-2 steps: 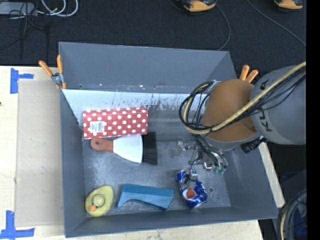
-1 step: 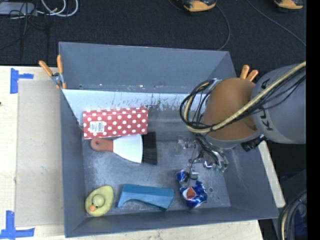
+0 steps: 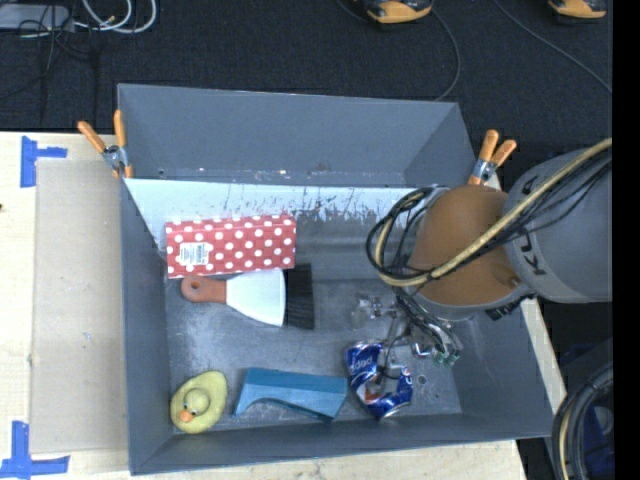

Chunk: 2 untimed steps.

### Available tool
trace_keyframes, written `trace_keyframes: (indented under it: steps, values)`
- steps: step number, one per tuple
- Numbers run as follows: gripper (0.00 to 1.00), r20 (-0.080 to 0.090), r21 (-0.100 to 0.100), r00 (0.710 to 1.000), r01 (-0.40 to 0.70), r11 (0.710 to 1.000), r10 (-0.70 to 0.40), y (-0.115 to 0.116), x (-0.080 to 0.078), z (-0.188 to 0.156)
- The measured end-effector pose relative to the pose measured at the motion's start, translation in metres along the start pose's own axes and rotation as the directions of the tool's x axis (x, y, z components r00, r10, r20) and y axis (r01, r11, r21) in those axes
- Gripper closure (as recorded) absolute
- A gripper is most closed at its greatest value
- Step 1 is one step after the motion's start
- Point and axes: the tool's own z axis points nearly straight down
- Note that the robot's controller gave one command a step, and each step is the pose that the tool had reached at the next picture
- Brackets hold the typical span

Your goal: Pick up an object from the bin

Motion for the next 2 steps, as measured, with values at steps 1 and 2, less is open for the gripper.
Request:
trace_keyframes:
  steps: [1,2]
  values:
    - [1.0,0.0,0.0,0.99,-0.139,0.99,0.139,-0.0326,0.0002,-0.0039]
    - [0.0,-0.003,0.001,0.99,-0.139,0.99,0.139,-0.0325,0.0011,-0.003]
